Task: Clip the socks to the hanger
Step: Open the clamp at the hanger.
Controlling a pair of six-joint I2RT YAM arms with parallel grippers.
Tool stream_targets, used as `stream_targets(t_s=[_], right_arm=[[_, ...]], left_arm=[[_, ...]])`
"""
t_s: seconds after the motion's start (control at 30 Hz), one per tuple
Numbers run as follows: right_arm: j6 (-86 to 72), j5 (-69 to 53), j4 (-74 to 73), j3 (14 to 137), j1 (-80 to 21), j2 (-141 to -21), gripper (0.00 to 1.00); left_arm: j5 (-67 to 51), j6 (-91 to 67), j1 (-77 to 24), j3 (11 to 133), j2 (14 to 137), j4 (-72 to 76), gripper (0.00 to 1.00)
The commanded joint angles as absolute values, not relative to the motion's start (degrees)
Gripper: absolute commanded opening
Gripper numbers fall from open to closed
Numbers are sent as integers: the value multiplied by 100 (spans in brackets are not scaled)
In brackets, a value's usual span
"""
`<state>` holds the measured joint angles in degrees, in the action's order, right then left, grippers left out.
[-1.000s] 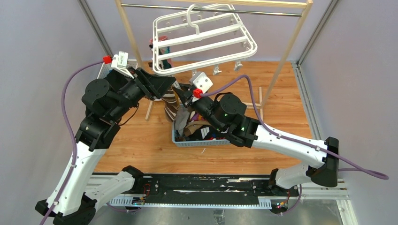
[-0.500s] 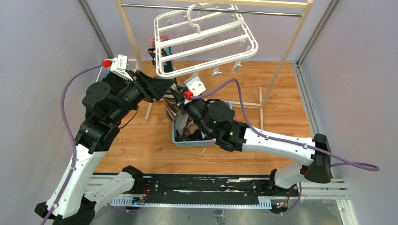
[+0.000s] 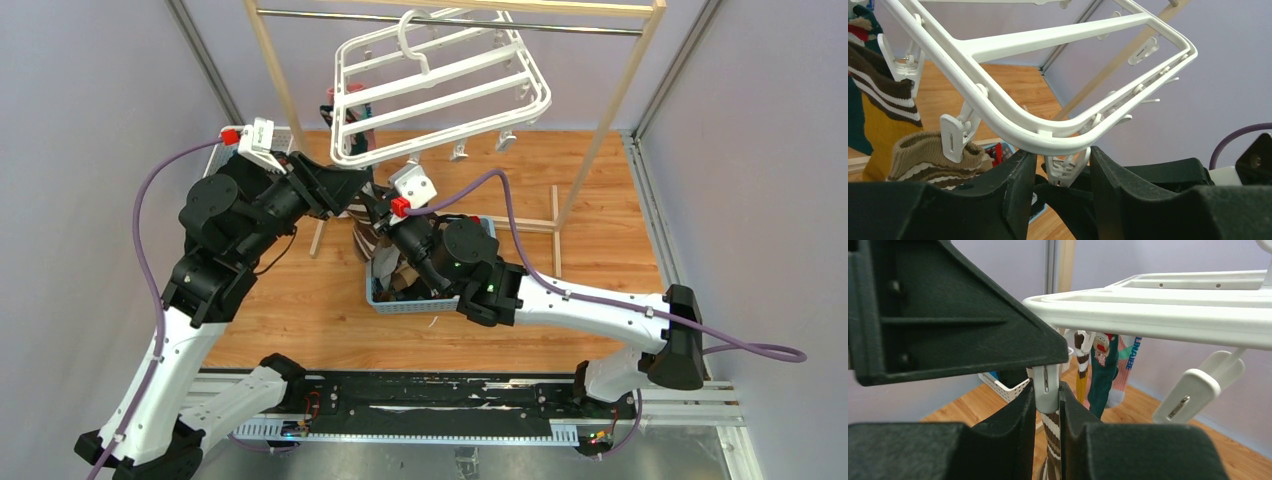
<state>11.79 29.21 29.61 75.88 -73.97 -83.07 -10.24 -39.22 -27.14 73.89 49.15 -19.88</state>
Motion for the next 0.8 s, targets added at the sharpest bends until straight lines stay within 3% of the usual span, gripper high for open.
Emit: stream_targets(t_s=[0.0,0.2,0.33,0.47,0.6,0.77], right_arm=[[1233,3033,3135,7826,-7560,-8401,0],[1233,3032,3111,7785,-7575,-8385,3],[1238,3122,3097,7638,-7576,-8251,36],[1220,3249,3102,7169,-7507,-7714,63],[773,3333,2573,6603,-7375,-6866,68],[-620,3336,700,6136,-6874,-5930,73]], left_arm=[[-975,-3814,-2700,7447,5025,-1909,45],[-882,-3690,-2698,7582,5090,-1883,26],[-789,-3586,-2698,7577,5067,-1953,1],[-818,-3526,-2698,7651,5089,-2139,0],[-895,-3485,-2698,7740,5120,-2236,0],[-861,-3372,-2698,7818,5166,-2373,0]])
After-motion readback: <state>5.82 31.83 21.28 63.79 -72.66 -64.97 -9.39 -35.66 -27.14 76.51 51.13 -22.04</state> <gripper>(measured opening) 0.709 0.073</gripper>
